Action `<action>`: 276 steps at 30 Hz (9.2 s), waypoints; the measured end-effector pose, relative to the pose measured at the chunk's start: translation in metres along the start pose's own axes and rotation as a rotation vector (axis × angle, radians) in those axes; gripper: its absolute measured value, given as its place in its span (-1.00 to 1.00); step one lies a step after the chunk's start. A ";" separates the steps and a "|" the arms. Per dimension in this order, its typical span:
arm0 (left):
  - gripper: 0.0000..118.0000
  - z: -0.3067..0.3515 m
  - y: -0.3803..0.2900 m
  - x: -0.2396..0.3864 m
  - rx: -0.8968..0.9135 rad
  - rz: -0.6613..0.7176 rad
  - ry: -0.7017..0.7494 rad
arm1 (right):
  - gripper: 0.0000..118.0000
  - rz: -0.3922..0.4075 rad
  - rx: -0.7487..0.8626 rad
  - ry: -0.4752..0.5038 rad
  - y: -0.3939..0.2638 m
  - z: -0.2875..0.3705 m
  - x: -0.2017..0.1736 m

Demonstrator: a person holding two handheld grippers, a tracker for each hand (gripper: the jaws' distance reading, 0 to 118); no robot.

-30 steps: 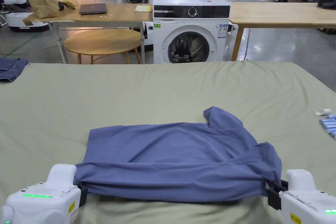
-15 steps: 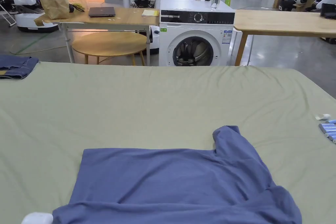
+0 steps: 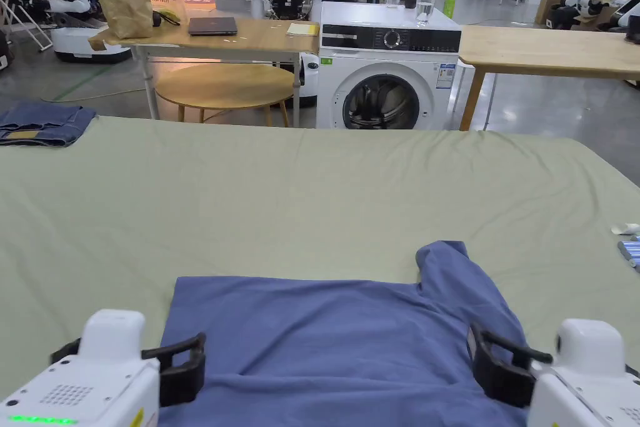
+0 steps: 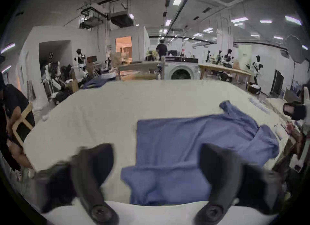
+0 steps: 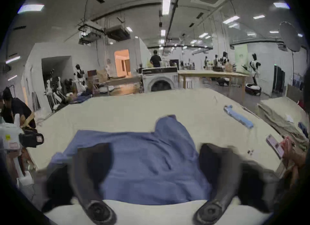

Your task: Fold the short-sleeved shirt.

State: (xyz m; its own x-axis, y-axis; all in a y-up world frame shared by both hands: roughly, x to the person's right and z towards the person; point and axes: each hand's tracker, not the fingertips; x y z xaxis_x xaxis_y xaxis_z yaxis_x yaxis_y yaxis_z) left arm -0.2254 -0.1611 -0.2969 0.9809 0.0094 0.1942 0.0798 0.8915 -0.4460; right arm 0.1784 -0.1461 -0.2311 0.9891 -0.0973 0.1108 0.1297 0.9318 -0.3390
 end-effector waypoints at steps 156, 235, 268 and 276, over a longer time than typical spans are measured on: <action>0.71 -0.024 -0.017 0.079 -0.162 0.078 -0.416 | -1.00 0.019 -0.019 0.047 -0.032 0.023 0.003; 0.21 -0.029 -0.073 0.243 -0.031 -0.754 -0.114 | -1.00 -0.004 -0.076 0.007 -0.048 0.028 0.043; -0.56 -0.034 -0.045 0.129 -0.317 0.250 -0.664 | -1.00 -0.148 -0.316 0.290 -0.073 -0.022 0.005; 0.82 -0.059 -0.061 0.027 -0.364 0.410 -0.481 | -1.00 -0.188 -0.498 0.291 -0.114 -0.061 -0.001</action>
State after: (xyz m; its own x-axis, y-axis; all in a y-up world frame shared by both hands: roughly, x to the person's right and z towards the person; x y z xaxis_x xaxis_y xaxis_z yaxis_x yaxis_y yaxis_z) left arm -0.1931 -0.2414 -0.3157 0.7648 0.5830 0.2742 -0.1417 0.5674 -0.8111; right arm 0.1672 -0.2738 -0.2491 0.9154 -0.4018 -0.0247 0.2523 0.6203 -0.7426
